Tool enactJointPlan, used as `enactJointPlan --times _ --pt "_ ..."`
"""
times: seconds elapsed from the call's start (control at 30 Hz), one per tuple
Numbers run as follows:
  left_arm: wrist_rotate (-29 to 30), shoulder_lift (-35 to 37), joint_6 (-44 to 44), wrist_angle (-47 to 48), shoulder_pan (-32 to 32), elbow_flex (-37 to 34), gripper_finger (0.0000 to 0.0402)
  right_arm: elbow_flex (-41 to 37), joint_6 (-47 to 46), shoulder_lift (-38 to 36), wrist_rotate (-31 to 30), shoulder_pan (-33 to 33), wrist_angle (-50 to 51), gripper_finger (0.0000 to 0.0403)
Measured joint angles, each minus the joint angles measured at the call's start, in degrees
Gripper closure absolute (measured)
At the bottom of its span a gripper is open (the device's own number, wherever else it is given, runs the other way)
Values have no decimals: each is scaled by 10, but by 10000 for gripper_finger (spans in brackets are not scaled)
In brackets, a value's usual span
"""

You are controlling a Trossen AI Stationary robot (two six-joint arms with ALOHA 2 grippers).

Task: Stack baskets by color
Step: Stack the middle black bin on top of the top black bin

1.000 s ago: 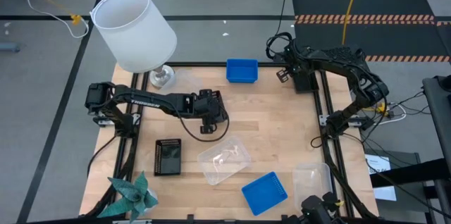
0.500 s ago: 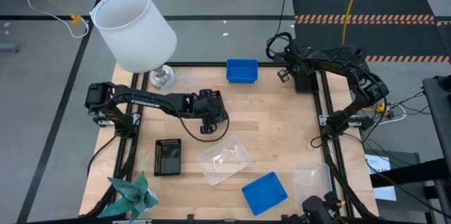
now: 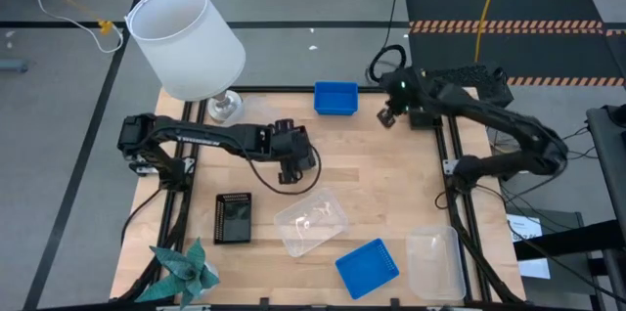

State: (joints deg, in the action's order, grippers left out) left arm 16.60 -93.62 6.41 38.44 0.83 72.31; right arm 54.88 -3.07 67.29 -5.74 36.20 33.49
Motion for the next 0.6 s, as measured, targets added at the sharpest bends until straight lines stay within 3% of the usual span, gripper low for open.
enactJointPlan --times 0.27,0.6 --pt "0 0 25 18 -29 -36 205 -97 -33 -142 0 -173 -49 403" --pt "-40 0 59 7 -7 -93 198 -127 -10 -210 0 -210 -51 403"
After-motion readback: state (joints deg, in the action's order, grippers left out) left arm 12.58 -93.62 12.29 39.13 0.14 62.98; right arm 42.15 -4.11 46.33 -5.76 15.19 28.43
